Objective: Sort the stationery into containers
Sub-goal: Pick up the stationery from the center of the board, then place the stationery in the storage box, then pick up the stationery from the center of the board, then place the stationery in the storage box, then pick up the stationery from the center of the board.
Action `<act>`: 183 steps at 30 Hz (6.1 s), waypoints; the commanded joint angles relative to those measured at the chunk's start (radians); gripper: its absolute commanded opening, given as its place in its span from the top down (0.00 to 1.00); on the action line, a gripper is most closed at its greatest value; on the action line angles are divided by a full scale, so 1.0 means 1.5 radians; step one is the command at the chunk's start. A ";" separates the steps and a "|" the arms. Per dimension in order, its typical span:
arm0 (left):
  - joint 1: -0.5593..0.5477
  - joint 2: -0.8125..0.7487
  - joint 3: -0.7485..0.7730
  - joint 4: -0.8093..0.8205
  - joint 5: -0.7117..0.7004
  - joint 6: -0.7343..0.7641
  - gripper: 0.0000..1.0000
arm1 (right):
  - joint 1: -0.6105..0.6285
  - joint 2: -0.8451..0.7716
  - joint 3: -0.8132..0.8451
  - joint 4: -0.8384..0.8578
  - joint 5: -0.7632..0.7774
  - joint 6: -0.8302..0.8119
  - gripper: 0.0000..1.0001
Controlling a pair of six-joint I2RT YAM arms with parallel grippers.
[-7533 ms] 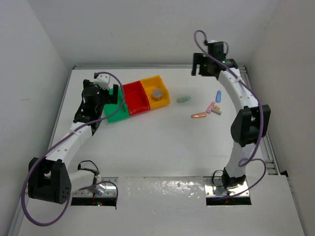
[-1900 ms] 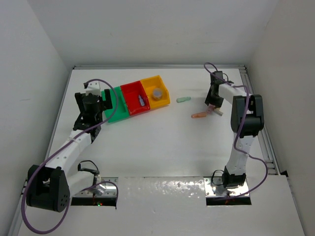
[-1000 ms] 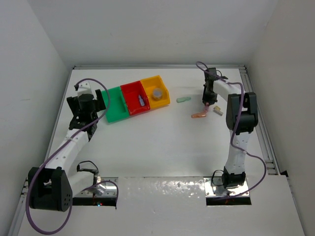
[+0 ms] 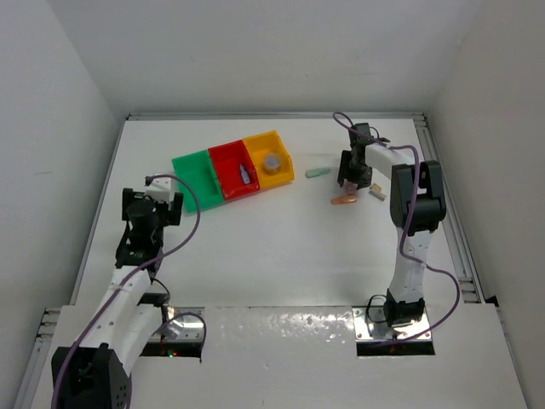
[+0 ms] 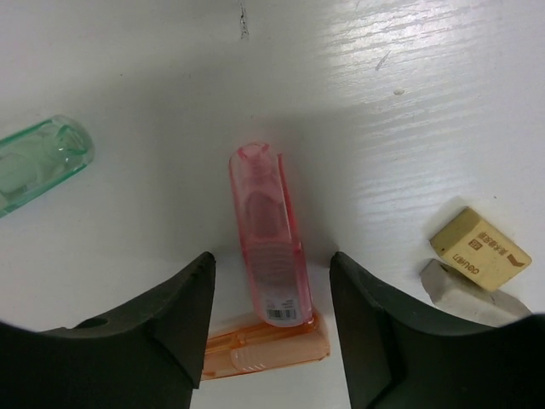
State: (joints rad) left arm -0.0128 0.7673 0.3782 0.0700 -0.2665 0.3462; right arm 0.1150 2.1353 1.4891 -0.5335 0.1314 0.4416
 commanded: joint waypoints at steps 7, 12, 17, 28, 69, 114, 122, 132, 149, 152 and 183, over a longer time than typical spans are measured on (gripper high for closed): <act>0.000 0.017 0.003 0.049 -0.113 -0.008 0.00 | 0.010 0.040 0.015 -0.021 0.013 0.008 0.69; 0.002 0.046 0.030 0.042 -0.143 -0.038 0.00 | 0.014 0.016 0.043 -0.021 0.068 -0.021 1.00; 0.007 0.016 0.129 -0.018 -0.204 -0.164 0.06 | 0.045 -0.054 0.109 -0.020 0.093 -0.076 1.00; 0.008 0.074 0.030 0.012 -0.312 -0.211 0.06 | 0.292 0.074 0.461 0.012 -0.039 -0.121 1.00; 0.009 0.141 0.071 0.072 -0.188 -0.184 0.04 | 0.392 0.040 0.394 0.201 -0.045 -0.042 0.68; 0.009 0.158 0.110 0.075 -0.164 -0.159 0.04 | 0.060 -0.052 -0.093 -0.085 -0.143 -0.733 1.00; 0.009 0.153 0.115 0.036 -0.209 -0.193 0.04 | 0.152 -0.210 -0.073 0.135 -0.268 -0.404 1.00; 0.016 -0.013 0.137 0.077 -0.137 0.042 0.02 | 0.315 -0.026 0.240 0.325 -0.230 -0.125 1.00; 0.017 -0.044 0.049 -0.040 -0.198 -0.087 0.02 | 0.388 0.165 0.292 0.459 -0.053 -0.093 1.00; 0.016 -0.030 0.052 -0.036 -0.199 -0.092 0.02 | 0.403 0.172 0.277 0.464 -0.030 -0.111 1.00; 0.016 0.029 0.074 -0.010 -0.193 -0.118 0.02 | 0.158 -0.054 0.076 0.112 0.341 0.544 0.42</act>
State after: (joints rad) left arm 0.0124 0.8185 0.4450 0.0254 -0.5571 0.1955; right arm 0.3573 1.9110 1.5486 -0.0940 0.5861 1.0107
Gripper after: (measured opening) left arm 0.980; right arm 0.570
